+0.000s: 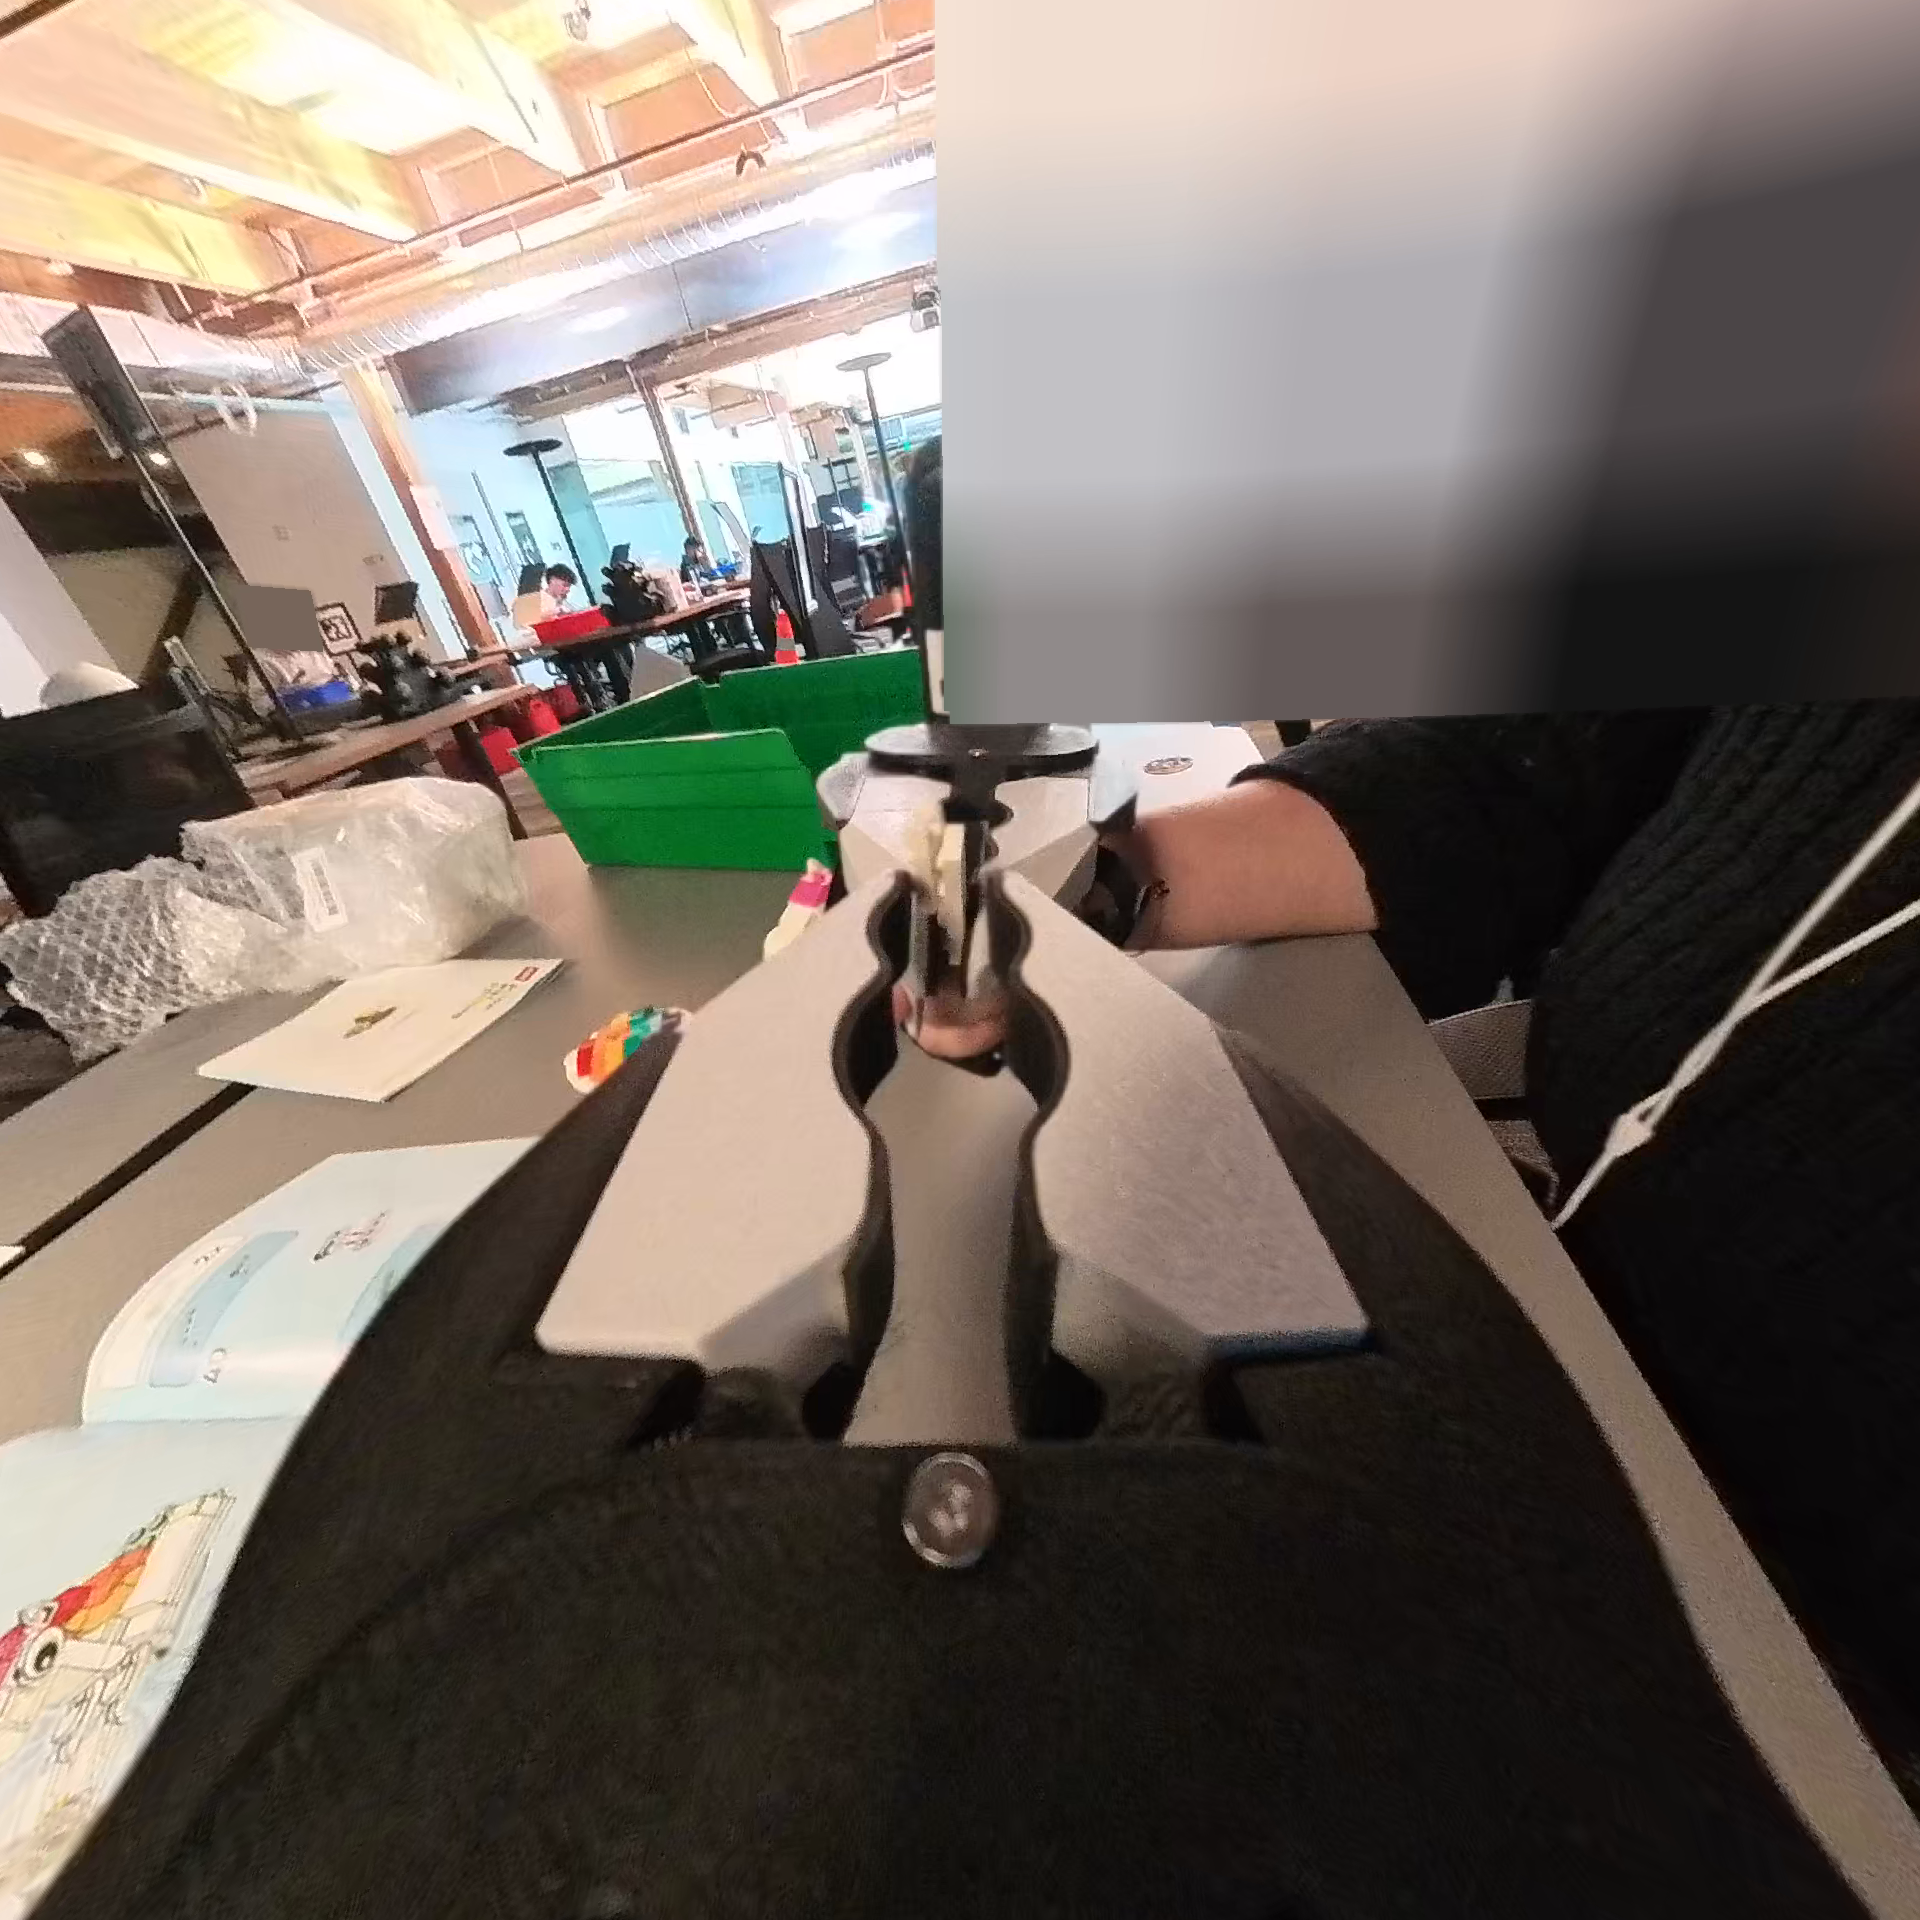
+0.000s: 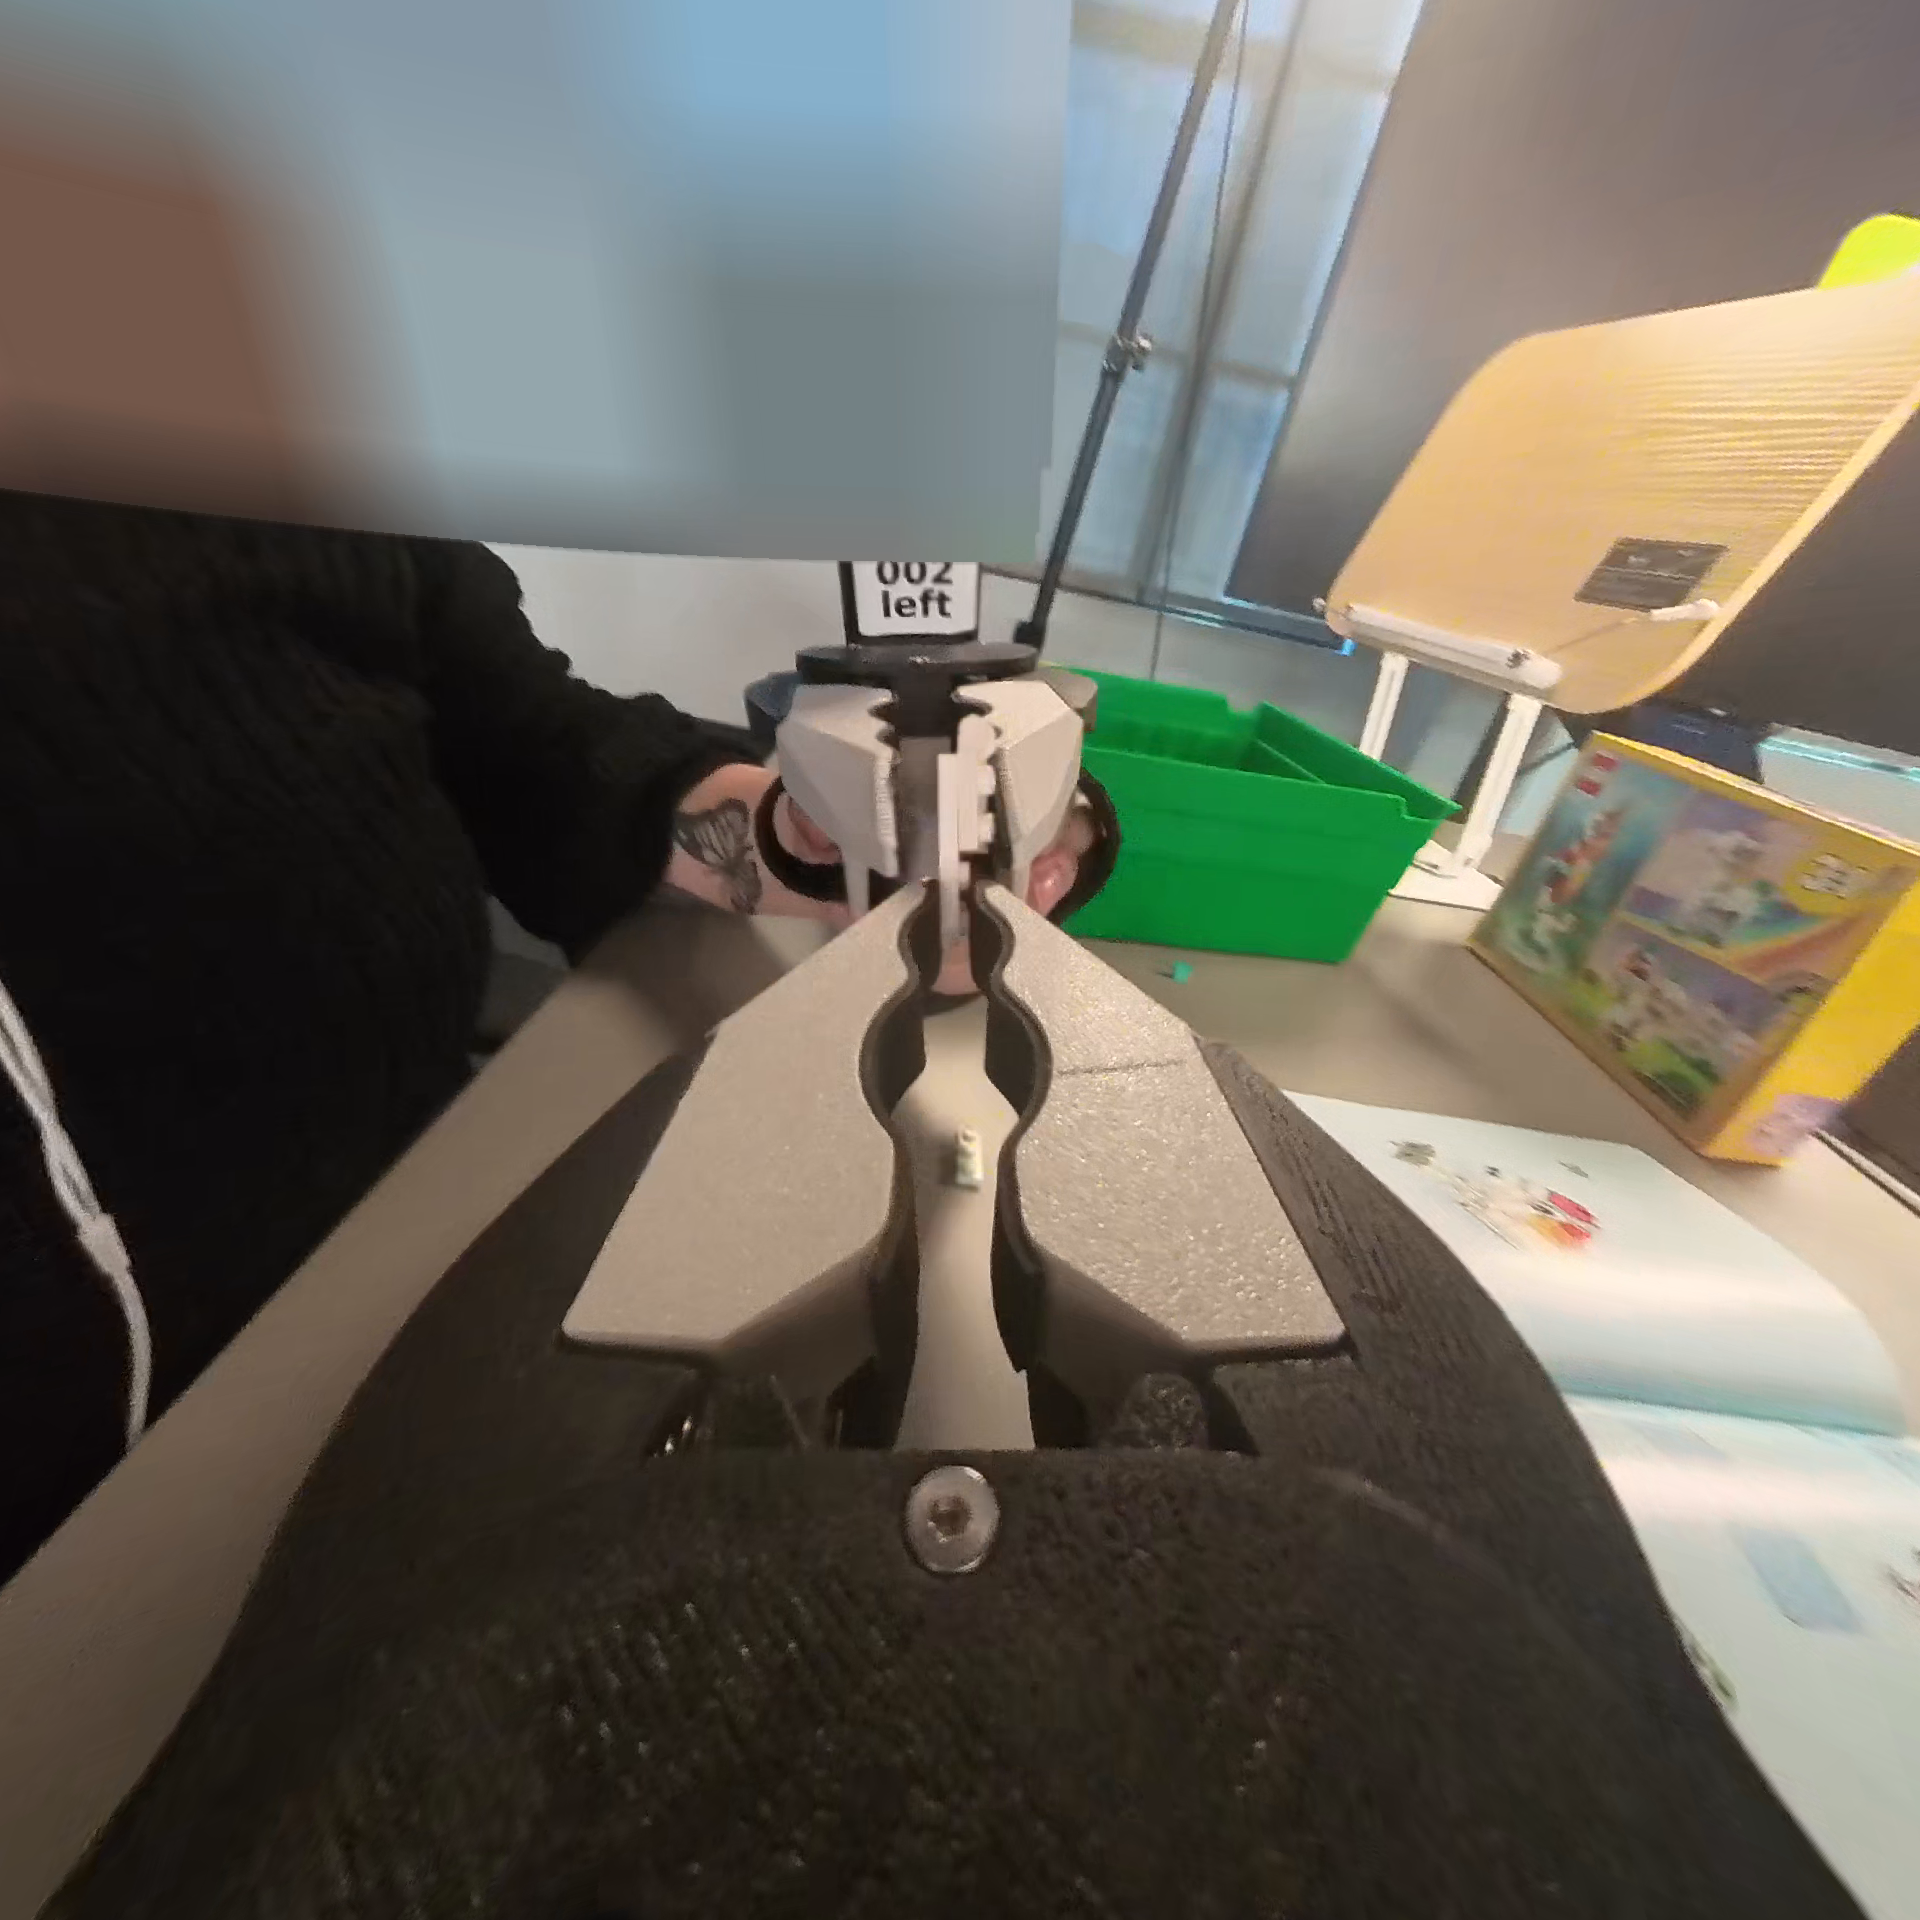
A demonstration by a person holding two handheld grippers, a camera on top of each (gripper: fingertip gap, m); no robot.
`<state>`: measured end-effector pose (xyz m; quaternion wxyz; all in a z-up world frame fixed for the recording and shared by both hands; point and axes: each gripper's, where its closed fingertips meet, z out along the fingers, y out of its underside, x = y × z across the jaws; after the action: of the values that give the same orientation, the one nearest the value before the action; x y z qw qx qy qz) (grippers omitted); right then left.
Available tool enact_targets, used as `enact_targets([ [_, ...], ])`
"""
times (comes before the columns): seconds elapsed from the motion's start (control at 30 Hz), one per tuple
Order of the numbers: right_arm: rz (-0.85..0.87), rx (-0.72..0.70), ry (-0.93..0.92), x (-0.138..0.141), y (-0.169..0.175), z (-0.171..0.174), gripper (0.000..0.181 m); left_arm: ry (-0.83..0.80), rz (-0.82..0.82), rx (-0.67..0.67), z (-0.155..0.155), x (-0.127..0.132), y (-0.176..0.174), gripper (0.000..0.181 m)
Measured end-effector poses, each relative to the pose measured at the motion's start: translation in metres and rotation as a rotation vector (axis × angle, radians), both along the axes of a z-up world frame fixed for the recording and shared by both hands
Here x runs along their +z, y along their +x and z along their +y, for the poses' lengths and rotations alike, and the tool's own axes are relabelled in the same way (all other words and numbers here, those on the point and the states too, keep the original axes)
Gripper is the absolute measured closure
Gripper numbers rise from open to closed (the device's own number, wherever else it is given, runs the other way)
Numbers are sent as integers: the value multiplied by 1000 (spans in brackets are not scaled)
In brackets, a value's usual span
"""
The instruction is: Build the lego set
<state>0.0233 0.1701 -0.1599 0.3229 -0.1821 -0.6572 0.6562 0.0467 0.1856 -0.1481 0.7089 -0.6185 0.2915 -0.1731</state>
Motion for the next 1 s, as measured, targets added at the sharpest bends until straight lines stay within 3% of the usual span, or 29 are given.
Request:
enact_targets([
  [0.33,0,40,-56,4,2,-1,179,-13,-36,-14,-2,8,-1,173],
  [0.63,28,-45,-47,6,-5,7,178,48,37,105,5,9,-8,173],
  [0.77,70,-177,75,0,-15,14,176,20,133,193,12,-2,-19,173],
  [0.87,65,-217,210,-11,-17,16,157,-9,214,232,16,-12,-23,173],
  [1.0,23,-218,298,-26,-18,16,163,-48,227,194,15,-19,-19,173],
])
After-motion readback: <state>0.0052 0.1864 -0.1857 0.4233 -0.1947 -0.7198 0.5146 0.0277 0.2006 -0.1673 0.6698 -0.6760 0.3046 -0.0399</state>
